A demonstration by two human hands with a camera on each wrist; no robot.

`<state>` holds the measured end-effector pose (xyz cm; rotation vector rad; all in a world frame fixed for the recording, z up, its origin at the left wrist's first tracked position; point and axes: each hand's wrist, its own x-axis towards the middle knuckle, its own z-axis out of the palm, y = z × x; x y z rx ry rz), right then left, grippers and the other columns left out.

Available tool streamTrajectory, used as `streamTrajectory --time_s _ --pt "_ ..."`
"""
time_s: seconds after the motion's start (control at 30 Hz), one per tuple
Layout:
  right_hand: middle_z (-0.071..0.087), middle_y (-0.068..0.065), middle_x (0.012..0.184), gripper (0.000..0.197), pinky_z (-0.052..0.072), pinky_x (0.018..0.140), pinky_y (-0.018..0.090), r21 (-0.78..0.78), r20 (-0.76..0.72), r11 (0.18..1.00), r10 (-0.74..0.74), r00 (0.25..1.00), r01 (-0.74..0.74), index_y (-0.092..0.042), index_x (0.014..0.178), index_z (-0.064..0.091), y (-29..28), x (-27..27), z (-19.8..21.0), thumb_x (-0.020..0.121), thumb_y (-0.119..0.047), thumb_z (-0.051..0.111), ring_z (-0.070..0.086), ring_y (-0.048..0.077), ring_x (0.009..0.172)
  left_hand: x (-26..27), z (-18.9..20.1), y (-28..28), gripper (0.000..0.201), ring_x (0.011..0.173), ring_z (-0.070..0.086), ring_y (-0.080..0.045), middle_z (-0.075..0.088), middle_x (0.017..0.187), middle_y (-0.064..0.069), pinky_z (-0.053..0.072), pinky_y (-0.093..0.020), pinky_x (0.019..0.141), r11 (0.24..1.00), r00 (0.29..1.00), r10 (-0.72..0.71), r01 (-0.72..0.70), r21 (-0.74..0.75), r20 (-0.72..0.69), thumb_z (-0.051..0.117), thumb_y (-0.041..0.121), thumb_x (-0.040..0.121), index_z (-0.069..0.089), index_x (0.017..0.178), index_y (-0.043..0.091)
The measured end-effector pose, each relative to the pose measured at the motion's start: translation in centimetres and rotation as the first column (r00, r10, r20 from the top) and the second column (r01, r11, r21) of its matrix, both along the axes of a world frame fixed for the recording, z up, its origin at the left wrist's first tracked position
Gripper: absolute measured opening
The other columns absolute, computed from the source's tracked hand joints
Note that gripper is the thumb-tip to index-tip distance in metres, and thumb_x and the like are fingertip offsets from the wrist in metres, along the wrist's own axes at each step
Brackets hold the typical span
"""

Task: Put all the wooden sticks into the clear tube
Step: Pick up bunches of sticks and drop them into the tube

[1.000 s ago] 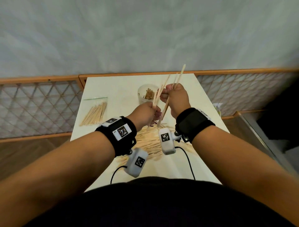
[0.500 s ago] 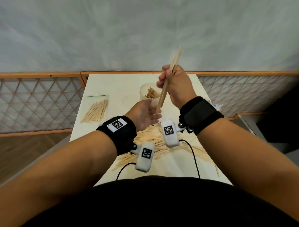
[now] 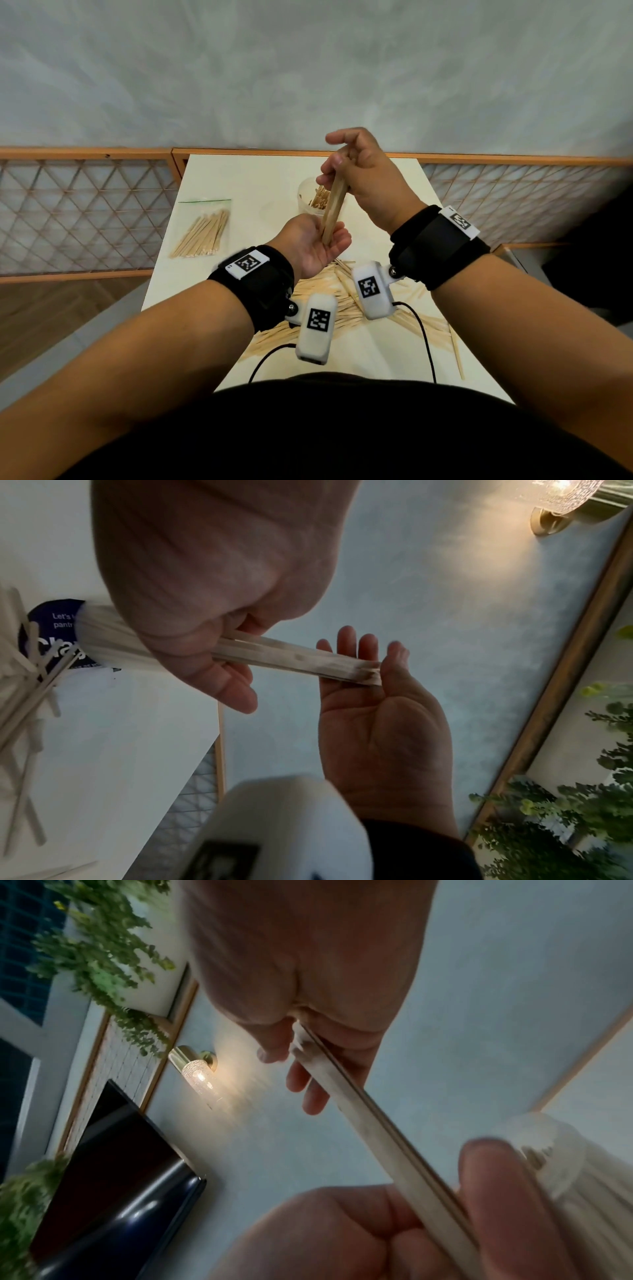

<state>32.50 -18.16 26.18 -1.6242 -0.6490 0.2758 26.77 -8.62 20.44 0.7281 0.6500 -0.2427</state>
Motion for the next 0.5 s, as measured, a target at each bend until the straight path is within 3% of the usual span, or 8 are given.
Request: streamTrajectory --time_s 0.1,0.17,0.23,0.3,0.43,0.5 --pt "0.06 0.0 0.083 0.017 0.053 0.072 0.034 -0.257 0.134 0.966 0.005 0.991 0.03 -0.022 0.091 0.054 0.1 0.4 0.1 0.099 -0.012 0.043 0.063 0.015 0.076 -0.1 0.1 0.0 0.039 0.055 0.056 -0.017 0.054 0.069 -0.01 0.056 -0.024 0.049 0.997 0.998 -0.057 0.057 0.049 0.009 0.027 0.017 0.101 0.057 0.085 -0.001" --pt "0.062 -0.001 0.084 0.013 0.049 0.064 0.026 -0.393 0.25 0.914 -0.001 0.968 0.103 -0.021 0.091 0.052 0.0 0.9 0.1 0.098 -0.014 0.042 0.057 0.011 0.071 -0.1 -0.1 0.0 0.046 0.051 0.051 -0.014 0.052 0.067 -0.007 0.052 -0.021 0.047 0.98 0.988 -0.149 0.142 0.142 0.036 0.026 0.031 0.103 0.057 0.083 0.003" --pt "0.063 -0.004 0.082 0.01 0.046 0.063 0.025 -0.443 0.306 0.884 -0.007 0.952 0.148 -0.019 0.093 0.051 -0.3 1.6 0.1 0.098 -0.017 0.043 0.054 0.01 0.068 -0.3 -0.6 0.2 0.056 0.051 0.048 -0.012 0.049 0.065 -0.003 0.049 -0.021 0.045 0.94 0.966 -0.244 0.215 0.266 0.083 0.024 0.048 0.101 0.056 0.082 0.007" --pt "0.063 -0.008 0.077 0.01 0.043 0.059 0.023 -0.468 0.3 0.868 -0.02 0.954 0.165 -0.019 0.091 0.052 -0.7 2.5 0.2 0.098 -0.019 0.045 0.051 0.006 0.063 -0.5 -0.9 0.5 0.057 0.053 0.046 -0.012 0.047 0.066 -0.001 0.045 -0.021 0.047 0.887 0.937 -0.324 0.252 0.387 0.132 0.025 0.055 0.098 0.056 0.083 0.01" --pt "0.063 -0.008 0.073 0.012 0.039 0.051 0.018 -0.478 0.238 0.865 -0.038 0.97 0.151 -0.02 0.087 0.054 -0.9 3.2 0.4 0.097 -0.017 0.049 0.047 0.003 0.053 -0.7 -1.1 1.2 0.031 0.063 0.049 -0.012 0.045 0.075 -0.001 0.043 -0.022 0.055 0.749 0.852 -0.481 0.278 0.602 0.205 0.039 0.041 0.1 0.053 0.093 0.014" --pt "0.063 -0.006 0.074 0.01 0.039 0.048 0.014 -0.486 0.207 0.866 -0.014 0.978 0.116 -0.017 0.089 0.056 -0.8 3.2 0.3 0.097 -0.015 0.05 0.048 0.005 0.052 -0.6 -0.8 1.3 0.016 0.062 0.046 -0.01 0.044 0.076 -0.001 0.039 -0.022 0.052 0.685 0.818 -0.54 0.289 0.669 0.199 0.044 0.032 0.1 0.048 0.097 0.017"
